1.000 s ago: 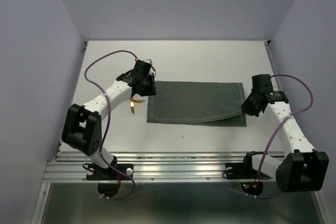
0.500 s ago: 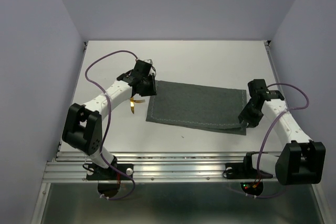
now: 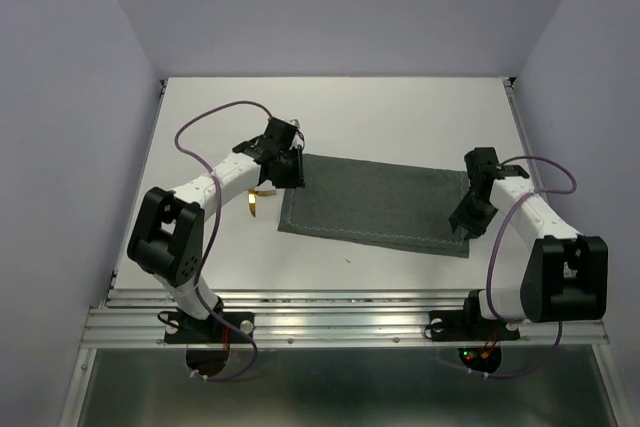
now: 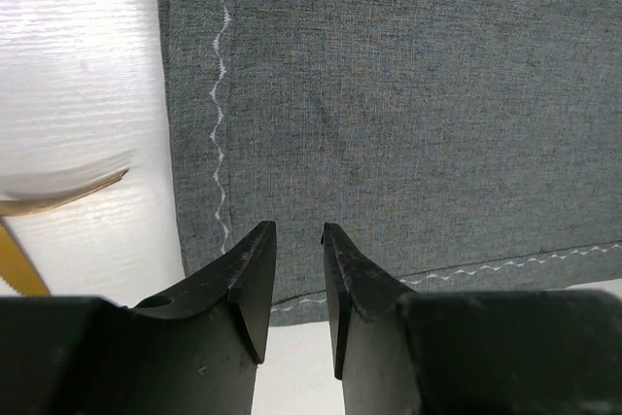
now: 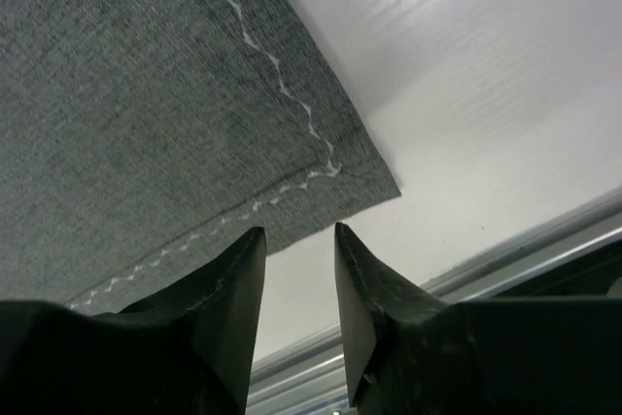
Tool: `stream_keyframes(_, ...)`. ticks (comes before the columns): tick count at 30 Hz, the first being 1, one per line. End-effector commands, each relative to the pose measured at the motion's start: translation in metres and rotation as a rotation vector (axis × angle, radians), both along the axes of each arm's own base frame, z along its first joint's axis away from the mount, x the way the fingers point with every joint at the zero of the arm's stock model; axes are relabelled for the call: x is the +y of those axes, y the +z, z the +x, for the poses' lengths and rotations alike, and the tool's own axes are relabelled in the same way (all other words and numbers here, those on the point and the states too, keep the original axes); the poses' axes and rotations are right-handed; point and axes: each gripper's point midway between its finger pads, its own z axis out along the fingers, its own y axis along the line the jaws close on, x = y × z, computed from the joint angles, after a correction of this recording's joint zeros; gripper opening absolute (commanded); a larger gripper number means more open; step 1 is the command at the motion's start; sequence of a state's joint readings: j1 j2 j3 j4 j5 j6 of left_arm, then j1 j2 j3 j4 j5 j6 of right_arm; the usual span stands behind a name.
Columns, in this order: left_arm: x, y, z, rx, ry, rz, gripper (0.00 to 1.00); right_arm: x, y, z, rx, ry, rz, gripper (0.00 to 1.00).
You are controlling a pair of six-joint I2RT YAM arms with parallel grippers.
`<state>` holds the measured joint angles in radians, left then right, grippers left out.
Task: Fold the napkin into a case and place the utensils inside
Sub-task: Smooth out the rectangle-folded napkin at the center of the board.
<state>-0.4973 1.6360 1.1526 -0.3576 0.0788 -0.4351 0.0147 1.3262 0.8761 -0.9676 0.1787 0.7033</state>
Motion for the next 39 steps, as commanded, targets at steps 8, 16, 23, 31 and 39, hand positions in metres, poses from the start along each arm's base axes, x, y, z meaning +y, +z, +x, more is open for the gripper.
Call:
stream_keyframes(8, -0.01, -0.037, 0.008, 0.057, 0.05, -0.041, 0.36, -0.005, -0.024, 0.049, -0.067, -0.033, -0.028, 0.39)
stream_keyframes(16, 0.013, -0.068, 0.018, 0.108, 0.165, -0.028, 0.36, -0.006, -0.055, 0.079, -0.052, 0.02, -0.04, 0.39)
stream_keyframes(23, 0.059, -0.073, 0.056, 0.111, 0.28, 0.04, 0.35, 0.014, -0.061, 0.135, -0.112, 0.111, 0.041, 0.39)
stream_keyframes(31, 0.077, -0.05, 0.085, 0.055, 0.327, 0.092, 0.35, 0.048, -0.022, 0.2, -0.264, 0.264, 0.055, 0.42)
stream_keyframes(39, 0.05, -0.013, 0.078, -0.01, 0.239, 0.044, 0.36, 0.016, 0.031, 0.19, -0.4, 0.166, -0.089, 0.44)
